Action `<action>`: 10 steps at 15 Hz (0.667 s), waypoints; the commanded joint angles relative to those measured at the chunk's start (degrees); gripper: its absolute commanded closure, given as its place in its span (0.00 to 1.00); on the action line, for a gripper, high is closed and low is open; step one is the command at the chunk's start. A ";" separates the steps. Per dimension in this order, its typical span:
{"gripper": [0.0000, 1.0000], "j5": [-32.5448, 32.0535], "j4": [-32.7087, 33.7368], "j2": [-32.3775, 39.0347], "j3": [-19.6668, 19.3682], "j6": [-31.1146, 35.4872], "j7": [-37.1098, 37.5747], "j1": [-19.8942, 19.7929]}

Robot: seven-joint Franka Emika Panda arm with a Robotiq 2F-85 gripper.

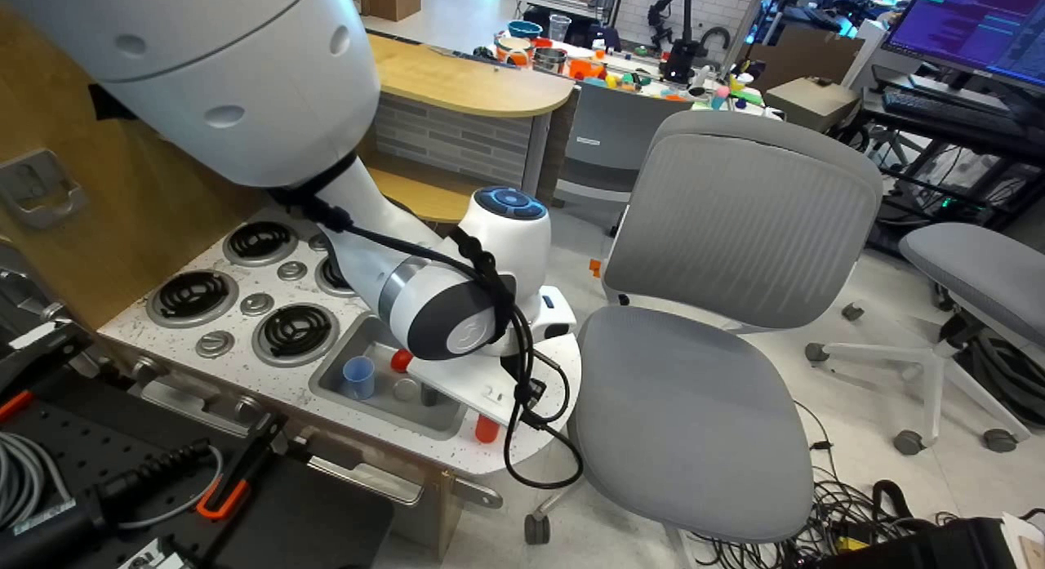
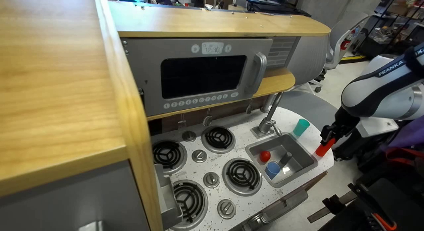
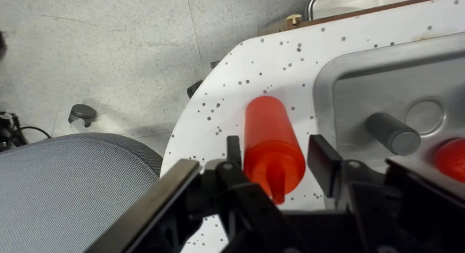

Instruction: Move the orange bottle close to the blue cup

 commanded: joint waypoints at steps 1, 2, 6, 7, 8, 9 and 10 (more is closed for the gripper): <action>0.79 -1.83 1.53 0.77 -0.43 -0.68 1.34 0.41; 0.85 -1.93 1.19 0.48 -0.46 -0.46 1.28 0.50; 0.87 -2.08 1.30 -0.69 -1.30 -0.26 1.88 0.75; 0.87 -2.04 1.59 -0.90 -1.32 0.00 1.73 0.54; 0.87 -2.15 1.95 -0.94 -1.59 0.11 1.75 0.58; 0.87 -2.06 2.62 -0.77 -1.80 0.29 1.90 0.47; 0.87 -1.96 3.26 -0.53 -1.91 0.42 1.97 0.32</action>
